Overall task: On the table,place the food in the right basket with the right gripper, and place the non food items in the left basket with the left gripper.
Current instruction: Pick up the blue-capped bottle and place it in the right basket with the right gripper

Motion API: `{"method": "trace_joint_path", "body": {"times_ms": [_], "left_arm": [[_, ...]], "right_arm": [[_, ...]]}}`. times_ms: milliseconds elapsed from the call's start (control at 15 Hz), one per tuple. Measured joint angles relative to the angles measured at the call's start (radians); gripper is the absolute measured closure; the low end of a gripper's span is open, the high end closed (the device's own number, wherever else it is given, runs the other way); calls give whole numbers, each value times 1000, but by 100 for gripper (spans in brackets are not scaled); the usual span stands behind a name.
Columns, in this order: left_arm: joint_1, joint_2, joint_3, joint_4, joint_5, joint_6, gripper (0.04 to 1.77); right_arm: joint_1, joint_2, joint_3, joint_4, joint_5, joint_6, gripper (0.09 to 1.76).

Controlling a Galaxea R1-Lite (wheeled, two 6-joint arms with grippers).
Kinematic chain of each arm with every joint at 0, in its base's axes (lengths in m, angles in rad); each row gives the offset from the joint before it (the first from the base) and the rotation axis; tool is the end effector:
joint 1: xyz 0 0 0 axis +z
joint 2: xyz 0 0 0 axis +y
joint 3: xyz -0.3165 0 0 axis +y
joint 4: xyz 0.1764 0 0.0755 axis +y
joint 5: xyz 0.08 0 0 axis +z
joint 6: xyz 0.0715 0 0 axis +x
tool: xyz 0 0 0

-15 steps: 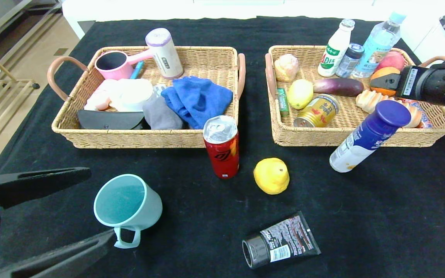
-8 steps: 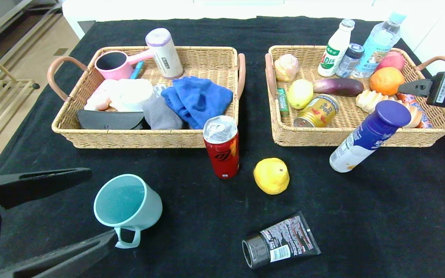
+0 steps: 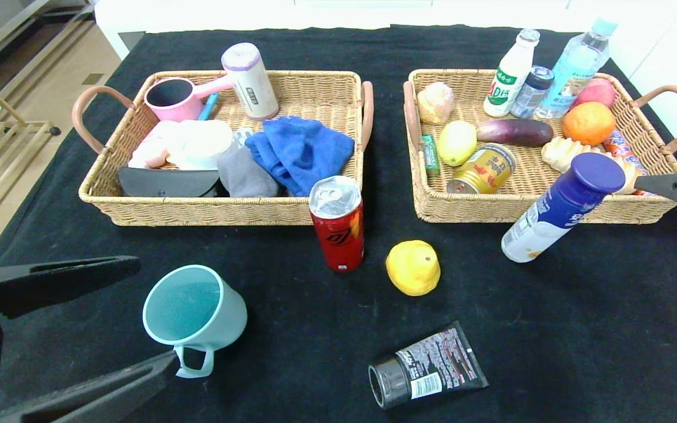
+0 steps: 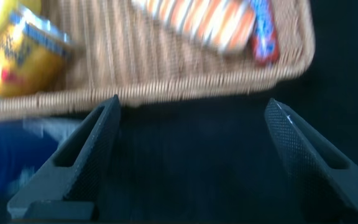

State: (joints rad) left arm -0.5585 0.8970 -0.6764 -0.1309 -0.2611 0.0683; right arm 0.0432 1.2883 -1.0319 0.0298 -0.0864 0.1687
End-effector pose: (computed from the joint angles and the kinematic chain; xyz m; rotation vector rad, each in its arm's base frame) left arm 0.1086 -0.0897 0.2690 0.0781 0.0632 -0.8219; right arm 0.2467 0.0045 0.2896 0.1490 0.2812 -0.0669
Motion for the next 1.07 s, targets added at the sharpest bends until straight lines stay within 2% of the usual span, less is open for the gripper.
{"method": "trace_joint_path", "body": {"times_ms": [400,600,1067], "left_arm": [[0,-4,-2,0,-1,1,9],[-3,-6,-4,0,-2,1,9],[-7,-12,-6,0,-3,6,9]], "right_arm": [[105,-175,204,0,1,2,15],[208,-253,287,0,-2,-2,15],[390,-328,401,-9,-12,-30,15]]}}
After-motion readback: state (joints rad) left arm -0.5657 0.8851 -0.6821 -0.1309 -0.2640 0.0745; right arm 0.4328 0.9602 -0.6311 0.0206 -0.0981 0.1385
